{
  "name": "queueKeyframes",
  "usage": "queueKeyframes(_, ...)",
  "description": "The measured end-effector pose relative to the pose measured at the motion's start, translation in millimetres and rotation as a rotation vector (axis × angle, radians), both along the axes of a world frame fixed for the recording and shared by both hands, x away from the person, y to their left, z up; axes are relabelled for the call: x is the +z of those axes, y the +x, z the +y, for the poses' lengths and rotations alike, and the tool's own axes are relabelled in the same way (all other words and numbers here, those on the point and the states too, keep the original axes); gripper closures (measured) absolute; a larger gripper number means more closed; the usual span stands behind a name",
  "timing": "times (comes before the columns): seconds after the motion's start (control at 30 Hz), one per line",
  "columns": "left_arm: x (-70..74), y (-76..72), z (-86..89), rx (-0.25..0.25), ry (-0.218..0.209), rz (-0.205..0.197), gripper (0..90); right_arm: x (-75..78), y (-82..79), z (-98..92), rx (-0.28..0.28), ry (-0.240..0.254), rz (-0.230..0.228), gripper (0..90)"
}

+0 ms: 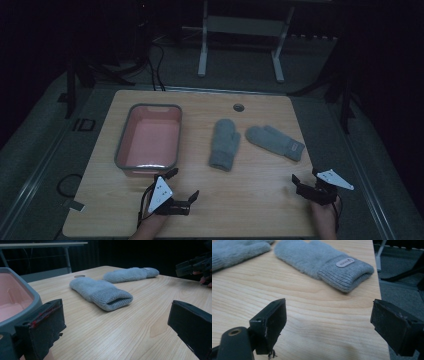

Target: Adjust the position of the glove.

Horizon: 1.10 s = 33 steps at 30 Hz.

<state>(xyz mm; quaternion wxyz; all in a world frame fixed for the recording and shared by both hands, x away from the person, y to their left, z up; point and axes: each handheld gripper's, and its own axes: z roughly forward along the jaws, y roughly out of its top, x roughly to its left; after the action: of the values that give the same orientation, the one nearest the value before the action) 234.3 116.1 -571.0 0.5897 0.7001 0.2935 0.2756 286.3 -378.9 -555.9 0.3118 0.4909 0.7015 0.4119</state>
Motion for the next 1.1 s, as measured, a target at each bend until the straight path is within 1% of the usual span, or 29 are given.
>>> queueKeyframes(0.03, 0.0, -0.2, -0.1, 0.001, 0.002, -0.001, 1.2, 0.0, -0.2, 0.4, 0.008, 0.000, 0.002, 13.2)
queueKeyframes(0.13, 0.0, -0.5, -0.5, 0.001, 0.003, -0.003, 1.2, -0.3, 1.7, 2.3, 0.055, 0.001, 0.041, 13.2)
queueKeyframes(0.17, 0.1, -0.4, -0.5, 0.003, 0.003, -0.001, 1.2, -0.5, 2.2, 3.5, 0.071, 0.000, 0.045, 13.2)
queueKeyframes(0.23, 0.0, -0.3, -0.3, 0.002, 0.000, 0.001, 1.2, 1.5, 3.9, 7.1, 0.098, -0.021, 0.062, 13.2)
queueKeyframes(0.27, 0.0, -0.2, -0.3, 0.003, -0.002, 0.001, 1.2, 3.3, 4.4, 9.0, 0.110, -0.021, 0.065, 13.2)
queueKeyframes(0.3, 0.0, -0.4, -0.2, 0.004, -0.001, 0.000, 1.2, 4.6, 5.1, 10.6, 0.112, -0.020, 0.069, 13.2)
queueKeyframes(0.33, 0.0, -0.4, -0.2, 0.004, -0.001, 0.000, 1.2, 6.8, 7.0, 13.3, 0.125, -0.009, 0.086, 13.2)
queueKeyframes(0.37, 0.0, -0.8, -0.5, 0.003, 0.002, -0.003, 1.2, 8.2, 8.5, 16.0, 0.136, 0.002, 0.091, 13.2)
queueKeyframes(0.43, 0.0, -1.1, -0.7, 0.002, 0.001, -0.003, 1.2, 12.4, 12.8, 23.1, 0.151, -0.022, 0.106, 14.0)
queueKeyframes(0.5, 0.0, -0.9, -0.1, 0.000, -0.003, 0.002, 1.2, 18.4, 16.2, 30.9, 0.158, -0.049, 0.094, 14.3)
queueKeyframes(0.6, 0.0, -0.5, 0.6, -0.002, -0.011, 0.008, 1.2, 28.4, 23.1, 39.6, 0.182, -0.034, 0.084, 14.5)
queueKeyframes(0.63, 0.0, -0.5, 0.6, -0.002, -0.011, 0.008, 1.2, 28.4, 23.1, 39.6, 0.182, -0.034, 0.084, 14.5)
queueKeyframes(0.67, 0.0, -0.2, 0.9, -0.007, -0.013, 0.012, 1.2, 36.7, 29.8, 46.8, 0.192, -0.027, 0.074, 14.4)
queueKeyframes(0.7, 0.0, -0.2, 0.9, -0.007, -0.013, 0.012, 1.3, 36.7, 29.8, 46.8, 0.192, -0.027, 0.074, 14.4)
queueKeyframes(0.73, 0.0, -0.2, 0.9, -0.007, -0.013, 0.012, 1.3, 40.3, 33.1, 50.2, 0.198, -0.021, 0.074, 14.4)
queueKeyframes(0.77, 0.2, -0.4, 0.6, -0.026, -0.017, 0.026, 6.6, 45.8, 39.2, 56.6, 0.208, -0.026, 0.072, 14.4)
queueKeyframes(0.8, 0.3, -0.7, 0.0, -0.025, -0.013, 0.028, 6.9, 48.0, 41.7, 59.7, 0.212, -0.028, 0.073, 14.4)
queueKeyframes(0.87, 0.3, -1.0, -0.1, -0.025, -0.013, 0.027, 6.0, 53.2, 48.9, 68.2, 0.218, -0.032, 0.078, 14.4)
queueKeyframes(0.9, 0.4, -0.6, 0.2, -0.029, -0.017, 0.032, 4.2, 55.4, 52.5, 72.4, 0.232, -0.031, 0.080, 14.2)
queueKeyframes(0.97, 0.4, -0.3, 0.6, -0.027, -0.023, 0.039, 3.9, 59.6, 59.5, 82.2, 0.256, -0.027, 0.071, 13.5)
queueKeyframes(1.03, 0.4, -0.7, -0.1, -0.019, -0.019, 0.035, 3.1, 62.6, 65.4, 89.7, 0.278, -0.025, 0.081, 13.4)
queueKeyframes(1.1, 0.4, -1.4, -0.9, -0.020, -0.010, 0.029, 2.7, 65.1, 71.6, 98.0, 0.295, -0.025, 0.071, 13.4)
